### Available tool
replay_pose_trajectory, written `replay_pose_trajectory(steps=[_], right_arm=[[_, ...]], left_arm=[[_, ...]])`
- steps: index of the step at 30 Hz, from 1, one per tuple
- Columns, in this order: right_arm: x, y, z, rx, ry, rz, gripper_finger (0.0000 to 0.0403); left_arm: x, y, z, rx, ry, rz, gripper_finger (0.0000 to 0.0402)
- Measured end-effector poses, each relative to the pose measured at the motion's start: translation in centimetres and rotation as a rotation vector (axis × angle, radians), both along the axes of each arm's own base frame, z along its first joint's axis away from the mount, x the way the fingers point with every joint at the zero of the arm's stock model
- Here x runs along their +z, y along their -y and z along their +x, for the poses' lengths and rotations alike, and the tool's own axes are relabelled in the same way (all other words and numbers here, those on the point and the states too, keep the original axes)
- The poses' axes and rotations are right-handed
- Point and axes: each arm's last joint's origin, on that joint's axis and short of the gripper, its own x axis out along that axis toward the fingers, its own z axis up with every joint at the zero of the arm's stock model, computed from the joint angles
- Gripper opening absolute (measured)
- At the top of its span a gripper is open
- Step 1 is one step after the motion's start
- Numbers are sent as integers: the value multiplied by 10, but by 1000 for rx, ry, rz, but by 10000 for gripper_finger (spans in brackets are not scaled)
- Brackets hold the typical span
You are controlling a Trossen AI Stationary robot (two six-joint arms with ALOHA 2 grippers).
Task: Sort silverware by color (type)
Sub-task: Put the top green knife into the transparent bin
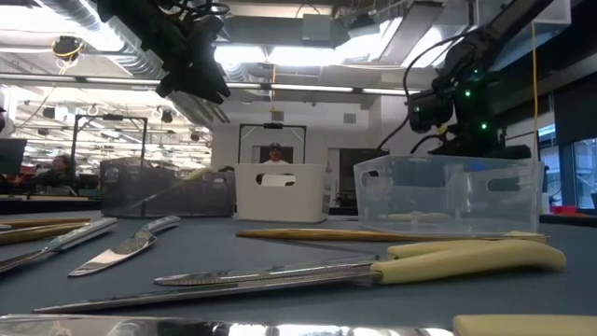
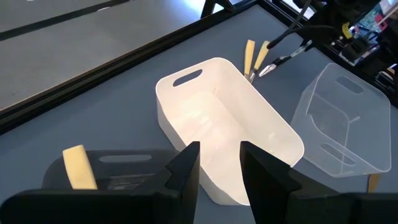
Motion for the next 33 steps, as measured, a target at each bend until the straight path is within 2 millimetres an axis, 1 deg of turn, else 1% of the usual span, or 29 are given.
replay_pose_trajectory(steps=[13,23,28,33], right_arm=[[26,0,0,-10,-70,56,4],[59,4,6,-55,-73,43,2],[76,-6,16,-25,-81,27,1],[92,-28,33,34,-70,7,1]], left_arm=[[0,0,0,0,0,0,108],[0,0,0,-1,-1,2,108],[0,0,0,-1,-1,2,108],[0,0,0,-1,-2,2,108]])
